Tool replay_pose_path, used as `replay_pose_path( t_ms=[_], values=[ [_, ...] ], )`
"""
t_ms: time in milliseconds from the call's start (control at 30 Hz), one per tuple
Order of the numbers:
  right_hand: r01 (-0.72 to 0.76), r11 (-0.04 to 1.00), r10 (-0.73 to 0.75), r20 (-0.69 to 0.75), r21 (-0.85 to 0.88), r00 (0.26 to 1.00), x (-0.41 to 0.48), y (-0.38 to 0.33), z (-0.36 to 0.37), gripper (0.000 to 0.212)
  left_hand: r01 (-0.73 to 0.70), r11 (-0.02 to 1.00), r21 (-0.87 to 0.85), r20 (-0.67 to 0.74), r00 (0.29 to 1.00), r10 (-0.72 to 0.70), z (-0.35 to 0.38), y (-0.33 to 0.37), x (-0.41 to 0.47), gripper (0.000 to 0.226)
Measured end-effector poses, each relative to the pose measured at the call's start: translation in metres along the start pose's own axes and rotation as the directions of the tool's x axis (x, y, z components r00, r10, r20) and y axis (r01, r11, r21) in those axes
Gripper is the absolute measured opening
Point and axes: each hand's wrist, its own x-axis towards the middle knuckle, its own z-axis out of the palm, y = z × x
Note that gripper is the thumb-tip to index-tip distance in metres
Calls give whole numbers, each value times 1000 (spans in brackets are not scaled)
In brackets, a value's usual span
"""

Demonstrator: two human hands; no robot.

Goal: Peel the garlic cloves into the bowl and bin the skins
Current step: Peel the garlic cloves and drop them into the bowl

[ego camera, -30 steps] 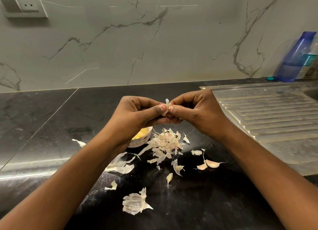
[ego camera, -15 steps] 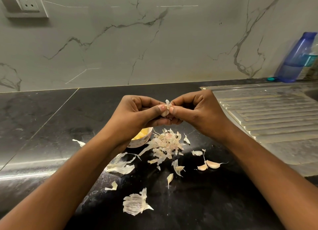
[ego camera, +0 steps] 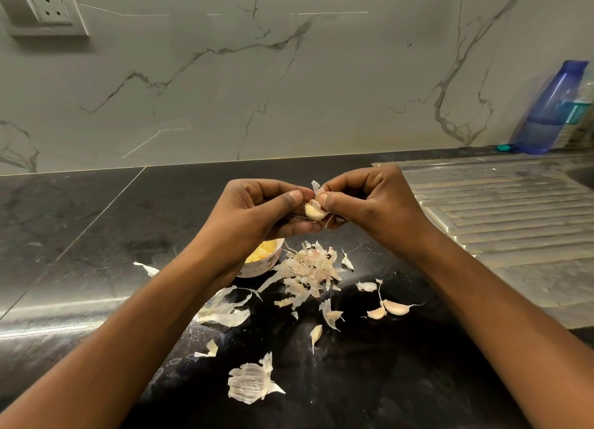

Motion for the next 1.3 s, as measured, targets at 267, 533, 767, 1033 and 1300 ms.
replay_pose_path(
  t_ms=[267,533,767,1033,1300],
  values=[
    [7,1000,-7,-11,2,1000,0,1,-2,8,-62,998,23,-37,997,63,-4,-3,0,36],
    [-23,999,23,-9,-31,1000,1,0,-7,8,-251,905,344,-83,952,295,-8,-9,3,24],
    [108,955,-79,114,-277,990,-2,3,1,10,-376,672,638,12,878,479,-3,-17,1,28],
    [174,922,-150,95,-346,984,-2,5,7,8,-393,659,642,43,876,480,-1,-20,2,30],
    [44,992,-52,-62,-120,997,0,4,5,7,-395,792,466,-31,887,461,-5,-15,6,26]
  ],
)
